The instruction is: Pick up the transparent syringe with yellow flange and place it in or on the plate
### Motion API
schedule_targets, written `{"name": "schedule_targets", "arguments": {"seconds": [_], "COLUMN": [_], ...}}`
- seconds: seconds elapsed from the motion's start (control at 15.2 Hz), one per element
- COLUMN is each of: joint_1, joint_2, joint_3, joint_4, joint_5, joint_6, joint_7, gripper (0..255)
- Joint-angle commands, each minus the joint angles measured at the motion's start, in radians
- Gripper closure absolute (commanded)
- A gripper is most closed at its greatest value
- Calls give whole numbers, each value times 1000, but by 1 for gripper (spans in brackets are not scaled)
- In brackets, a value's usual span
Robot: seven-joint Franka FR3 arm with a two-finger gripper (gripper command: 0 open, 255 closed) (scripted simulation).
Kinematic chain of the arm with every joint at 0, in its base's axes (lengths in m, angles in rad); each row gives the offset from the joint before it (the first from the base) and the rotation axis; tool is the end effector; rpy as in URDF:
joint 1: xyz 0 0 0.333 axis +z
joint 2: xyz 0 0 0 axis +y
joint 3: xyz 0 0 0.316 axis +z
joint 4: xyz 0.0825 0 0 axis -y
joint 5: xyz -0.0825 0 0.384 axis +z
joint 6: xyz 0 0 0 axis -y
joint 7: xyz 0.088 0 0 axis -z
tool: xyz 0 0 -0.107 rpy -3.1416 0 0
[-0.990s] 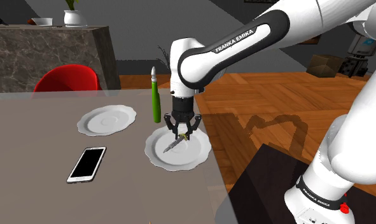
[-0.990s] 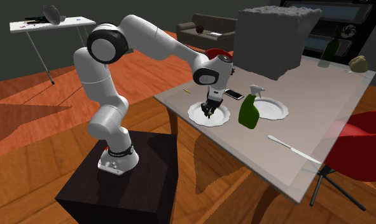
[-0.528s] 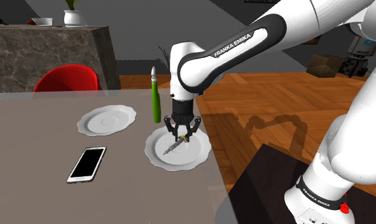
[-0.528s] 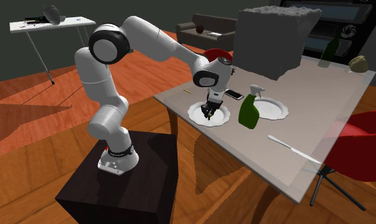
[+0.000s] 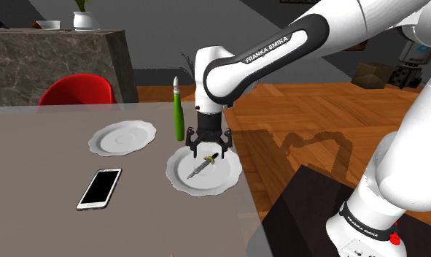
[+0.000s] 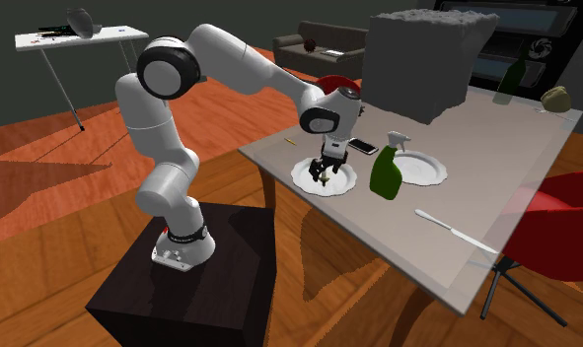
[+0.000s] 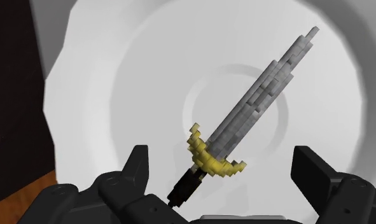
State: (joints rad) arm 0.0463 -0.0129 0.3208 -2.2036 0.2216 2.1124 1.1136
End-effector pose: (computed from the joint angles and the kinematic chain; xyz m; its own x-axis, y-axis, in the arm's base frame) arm 0.4807 0.1959 0.3811 0.6331 -0.7489 -0.1960 -0.7634 -0.6460 0.0024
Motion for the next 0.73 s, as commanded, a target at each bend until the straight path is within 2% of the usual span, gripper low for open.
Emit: {"name": "schedule_targets", "arguments": {"seconds": [0.0, 0.13, 0.66], "joint_1": [-5, -11, -11], "joint_2": [-22, -41, -41], "joint_3": [-5, -12, -12], "joint_4": [32, 72, 72], "joint_5": [0, -1, -1], "joint_6": [-55, -115, -115], "joint_7": [-1, -2, -2], "gripper": [0, 0, 0]}}
